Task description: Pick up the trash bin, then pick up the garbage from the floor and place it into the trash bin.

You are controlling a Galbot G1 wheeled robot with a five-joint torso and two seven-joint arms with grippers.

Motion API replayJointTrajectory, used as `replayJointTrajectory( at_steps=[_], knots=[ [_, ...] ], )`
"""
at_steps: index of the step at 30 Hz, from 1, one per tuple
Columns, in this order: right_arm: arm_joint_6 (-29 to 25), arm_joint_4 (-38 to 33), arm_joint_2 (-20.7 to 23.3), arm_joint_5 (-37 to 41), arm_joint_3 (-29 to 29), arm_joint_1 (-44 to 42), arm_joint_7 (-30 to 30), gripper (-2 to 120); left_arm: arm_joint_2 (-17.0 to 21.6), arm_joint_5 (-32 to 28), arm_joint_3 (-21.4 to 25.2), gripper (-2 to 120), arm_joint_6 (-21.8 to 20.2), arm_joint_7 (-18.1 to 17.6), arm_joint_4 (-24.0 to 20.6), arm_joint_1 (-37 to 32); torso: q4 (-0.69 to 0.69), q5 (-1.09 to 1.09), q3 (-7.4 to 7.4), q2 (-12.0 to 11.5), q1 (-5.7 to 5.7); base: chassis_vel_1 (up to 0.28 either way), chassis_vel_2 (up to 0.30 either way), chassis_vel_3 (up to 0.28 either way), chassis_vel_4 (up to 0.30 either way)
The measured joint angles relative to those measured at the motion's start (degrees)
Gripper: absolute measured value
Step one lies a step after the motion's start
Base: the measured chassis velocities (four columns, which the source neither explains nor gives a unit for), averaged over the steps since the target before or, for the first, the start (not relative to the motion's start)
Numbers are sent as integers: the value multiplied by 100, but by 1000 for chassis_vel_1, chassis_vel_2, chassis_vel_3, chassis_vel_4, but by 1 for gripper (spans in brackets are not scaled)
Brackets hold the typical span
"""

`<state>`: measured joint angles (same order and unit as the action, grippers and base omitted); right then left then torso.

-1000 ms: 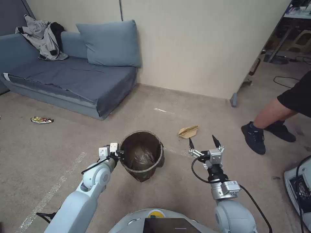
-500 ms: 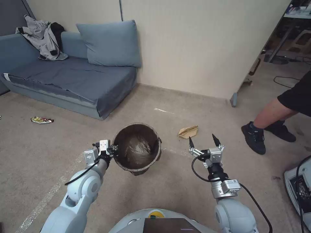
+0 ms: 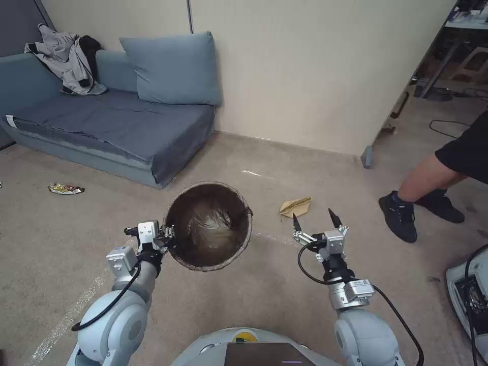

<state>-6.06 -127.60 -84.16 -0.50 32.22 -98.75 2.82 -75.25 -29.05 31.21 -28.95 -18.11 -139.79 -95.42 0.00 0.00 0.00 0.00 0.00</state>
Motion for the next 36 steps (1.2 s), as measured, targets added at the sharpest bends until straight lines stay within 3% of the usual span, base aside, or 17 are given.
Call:
replayJointTrajectory(
  at_steps=[8, 17, 36],
  knots=[
    [79, -1, -68, 19, -21, 44, -40, 100, -237, 289, 28, 2, 474, 3, -161, -242, 0, 0, 0, 0, 0, 0, 0, 0, 0],
    [112, -37, -136, -26, -22, 94, -13, 100, -257, 627, 45, 2, 860, 173, -179, -325, 0, 0, 0, 0, 0, 0, 0, 0, 0],
    [90, -109, -196, -75, 17, 48, -4, 100, -228, 721, 32, 2, 882, 226, -167, -342, 0, -1, 0, 0, 0, 0, 0, 0, 0]
  ],
)
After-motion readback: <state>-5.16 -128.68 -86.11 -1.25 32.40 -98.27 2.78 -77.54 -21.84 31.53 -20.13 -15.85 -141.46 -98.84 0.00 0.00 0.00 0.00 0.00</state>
